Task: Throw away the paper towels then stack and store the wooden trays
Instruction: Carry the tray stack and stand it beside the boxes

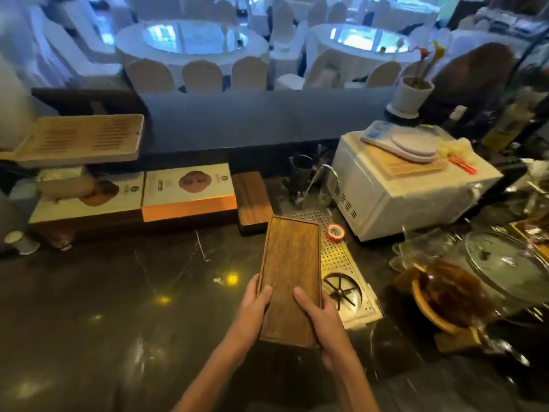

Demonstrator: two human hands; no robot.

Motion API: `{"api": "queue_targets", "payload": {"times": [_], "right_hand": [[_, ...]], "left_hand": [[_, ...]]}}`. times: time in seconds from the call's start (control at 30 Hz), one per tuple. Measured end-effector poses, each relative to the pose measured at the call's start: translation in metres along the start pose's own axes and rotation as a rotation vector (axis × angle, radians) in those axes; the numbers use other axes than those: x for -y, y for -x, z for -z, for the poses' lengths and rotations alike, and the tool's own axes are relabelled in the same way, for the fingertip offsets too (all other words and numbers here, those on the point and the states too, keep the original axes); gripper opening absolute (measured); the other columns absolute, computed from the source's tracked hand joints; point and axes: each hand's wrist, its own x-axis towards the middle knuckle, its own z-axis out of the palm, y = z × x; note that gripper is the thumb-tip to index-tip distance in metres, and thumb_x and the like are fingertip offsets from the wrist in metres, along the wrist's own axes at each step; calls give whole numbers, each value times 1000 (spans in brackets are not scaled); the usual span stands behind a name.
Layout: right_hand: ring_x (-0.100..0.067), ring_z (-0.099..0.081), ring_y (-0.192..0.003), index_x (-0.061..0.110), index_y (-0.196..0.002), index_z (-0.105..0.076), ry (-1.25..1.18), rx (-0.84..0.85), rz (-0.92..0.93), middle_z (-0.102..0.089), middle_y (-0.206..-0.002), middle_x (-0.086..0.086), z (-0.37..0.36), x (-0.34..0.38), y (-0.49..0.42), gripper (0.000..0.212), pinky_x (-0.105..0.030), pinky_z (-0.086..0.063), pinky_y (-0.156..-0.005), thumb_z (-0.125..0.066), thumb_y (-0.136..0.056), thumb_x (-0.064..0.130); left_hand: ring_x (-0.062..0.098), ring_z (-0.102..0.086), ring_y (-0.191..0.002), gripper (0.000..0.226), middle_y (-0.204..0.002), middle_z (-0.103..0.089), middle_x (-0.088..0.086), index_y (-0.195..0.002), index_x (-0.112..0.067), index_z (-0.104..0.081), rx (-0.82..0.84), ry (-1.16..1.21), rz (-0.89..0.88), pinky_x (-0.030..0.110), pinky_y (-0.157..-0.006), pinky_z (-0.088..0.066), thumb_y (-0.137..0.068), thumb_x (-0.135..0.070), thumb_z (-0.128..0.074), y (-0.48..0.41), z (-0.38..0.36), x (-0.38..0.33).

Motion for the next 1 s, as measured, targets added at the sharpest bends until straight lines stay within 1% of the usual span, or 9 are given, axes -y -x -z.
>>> {"api": "queue_targets", "payload": {"times": [0.1,0.2,0.33,0.47,0.6,0.73,0.83,0.9,1.0], "right_hand": [[-14,-71,-100,37,-124,-52,40,69,11,-68,-118,2,1,15,-43,63,-41,-60,-85,-81,-69,52],[-14,-70,-103,31,-131,-51,75,149,10,-69,-118,3,4,35,-87,65,-42,-58,-89,-79,-75,47],[-10,-71,-98,36,-126,-53,118,222,44,-70,-114,7,-1,73,-150,58,-31,-60,-77,-78,-75,47],[-19,-71,-99,26,-128,-52,60,256,25,-69,-117,-4,-18,104,-223,60,-36,-60,-77,-77,-76,41],[-20,-72,-96,22,-129,-52,67,252,-25,-69,-113,-6,-44,117,-294,56,-31,-60,-69,-75,-80,37],[-20,-72,-92,18,-131,-50,117,222,-77,-69,-110,-6,-64,104,-352,59,-27,-58,-63,-75,-81,38],[-20,-69,-95,19,-138,-43,175,209,-103,-66,-110,-3,-72,92,-382,67,-26,-57,-65,-74,-82,39],[-18,-68,-96,20,-141,-39,218,200,-103,-65,-111,0,-76,85,-397,73,-26,-57,-67,-74,-81,40],[-16,-63,-100,24,-145,-33,345,225,-74,-59,-126,-3,-84,83,-412,78,-28,-55,-75,-72,-81,46]], "left_hand": [[14,-69,-105,43,-125,-62,0,-134,-34,-41,-99,-11,-12,29,-76,-59,-94,-44,-53,-32,-3,-3],[11,-68,-106,38,-125,-61,1,-134,-31,-42,-209,-15,-28,29,-80,-59,-97,-35,-52,-66,-6,-16],[18,-63,-112,50,-128,-55,2,-141,-29,-37,-383,-12,-99,38,-87,-58,-94,-36,-55,-118,-12,-42],[18,-65,-105,35,-121,-59,4,-131,-26,-46,-549,63,-145,32,-75,-59,-96,-29,-52,-176,-5,-71],[20,-63,-104,26,-117,-62,8,-122,-22,-54,-641,166,-85,34,-79,-56,-96,-21,-52,-231,15,-85],[20,-58,-111,38,-128,-57,8,-132,-23,-46,-783,271,2,36,-87,-52,-95,-27,-55,-272,34,-72],[27,-46,-130,57,-143,-45,9,-146,-26,-31,-782,320,106,49,-109,-40,-95,-35,-55,-290,45,-56],[27,-47,-130,53,-142,-48,9,-146,-24,-35,-739,362,134,51,-112,-37,-97,-36,-52,-298,47,-47],[24,-54,-124,39,-132,-59,9,-139,-18,-47,-705,363,112,48,-111,-40,-102,-28,-44,-303,47,-38]]}}
